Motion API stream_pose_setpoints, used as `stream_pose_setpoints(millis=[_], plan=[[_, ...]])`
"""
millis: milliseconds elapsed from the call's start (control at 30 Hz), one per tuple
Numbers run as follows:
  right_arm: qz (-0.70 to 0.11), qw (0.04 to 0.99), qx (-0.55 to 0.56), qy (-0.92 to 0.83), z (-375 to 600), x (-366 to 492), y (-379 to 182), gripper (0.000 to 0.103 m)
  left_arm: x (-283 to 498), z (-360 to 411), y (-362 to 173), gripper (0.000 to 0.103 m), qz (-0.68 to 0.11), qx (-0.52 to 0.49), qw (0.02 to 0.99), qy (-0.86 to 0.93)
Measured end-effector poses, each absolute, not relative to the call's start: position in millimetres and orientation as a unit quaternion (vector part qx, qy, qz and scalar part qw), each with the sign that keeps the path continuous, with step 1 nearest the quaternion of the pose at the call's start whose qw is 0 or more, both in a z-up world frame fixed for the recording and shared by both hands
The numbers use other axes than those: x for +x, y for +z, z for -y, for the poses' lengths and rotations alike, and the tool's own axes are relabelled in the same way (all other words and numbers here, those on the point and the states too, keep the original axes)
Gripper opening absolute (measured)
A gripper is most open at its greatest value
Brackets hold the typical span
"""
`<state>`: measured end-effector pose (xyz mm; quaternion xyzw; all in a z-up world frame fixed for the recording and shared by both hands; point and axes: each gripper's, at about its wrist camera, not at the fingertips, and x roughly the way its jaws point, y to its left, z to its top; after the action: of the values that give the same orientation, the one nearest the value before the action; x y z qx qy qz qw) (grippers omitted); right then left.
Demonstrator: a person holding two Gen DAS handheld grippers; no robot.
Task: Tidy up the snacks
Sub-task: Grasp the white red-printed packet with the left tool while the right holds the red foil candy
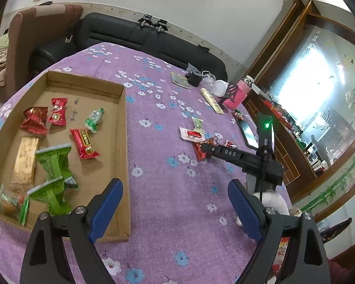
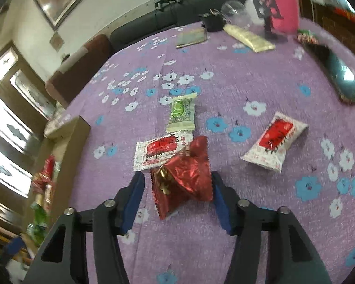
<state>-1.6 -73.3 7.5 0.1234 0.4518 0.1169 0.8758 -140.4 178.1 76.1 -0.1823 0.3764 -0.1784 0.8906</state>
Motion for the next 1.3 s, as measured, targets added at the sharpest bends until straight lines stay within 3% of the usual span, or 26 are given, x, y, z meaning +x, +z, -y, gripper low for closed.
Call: stream_pose_setpoints(millis=[333,600,800,900,933,967,1000,1033,1067,1133,1300], plan=[[-0.417,0.881,0.197,0.105,128.1,-13.7,12.5,0.031,-62.6,-106.5,93.4,0.092,-0.407,-0.037,0.885,-0.225],[-0.404,0.868,0.27,0.099,170.5,-13.5,10.9,0.031,28.0,-31.2,52.2,0.092,-0.464,0.048,0.848,-0.252],[-0.394,0.867,0.286,0.106,176.3,-12.8,16.7,0.031,47.3,6.2,28.6,0.092,-0.443,0.175,0.842,-0.251],[-0.391,0.865,0.294,0.111,179.3,-12.9,18.7,0.031,51.5,14.1,17.9,0.092,-0.452,0.192,0.83,-0.265],[-0.392,0.864,0.297,0.112,179.9,-12.8,18.4,0.031,51.4,15.8,14.6,0.088,-0.459,0.192,0.824,-0.271],[-0.393,0.862,0.3,0.113,180.5,-13.1,18.1,0.031,50.2,16.7,11.7,0.067,-0.464,0.192,0.822,-0.27],[-0.393,0.861,0.302,0.113,180.7,-13.2,17.8,0.031,46.8,16.4,9.8,0.061,-0.467,0.185,0.82,-0.274],[-0.393,0.861,0.302,0.113,180.6,-13.2,18.0,0.031,44.8,16.9,10.2,0.041,-0.468,0.18,0.819,-0.279],[-0.392,0.862,0.302,0.114,180.4,-13.4,18.3,0.031,41.5,17.4,9.2,0.027,-0.471,0.178,0.816,-0.282],[-0.392,0.862,0.299,0.114,178.5,-14.0,18.3,0.032,33.1,18.0,8.6,0.022,-0.476,0.174,0.812,-0.289],[-0.393,0.862,0.298,0.117,175.0,-14.0,18.0,0.031,24.1,22.7,10.5,0.025,-0.473,0.17,0.815,-0.289]])
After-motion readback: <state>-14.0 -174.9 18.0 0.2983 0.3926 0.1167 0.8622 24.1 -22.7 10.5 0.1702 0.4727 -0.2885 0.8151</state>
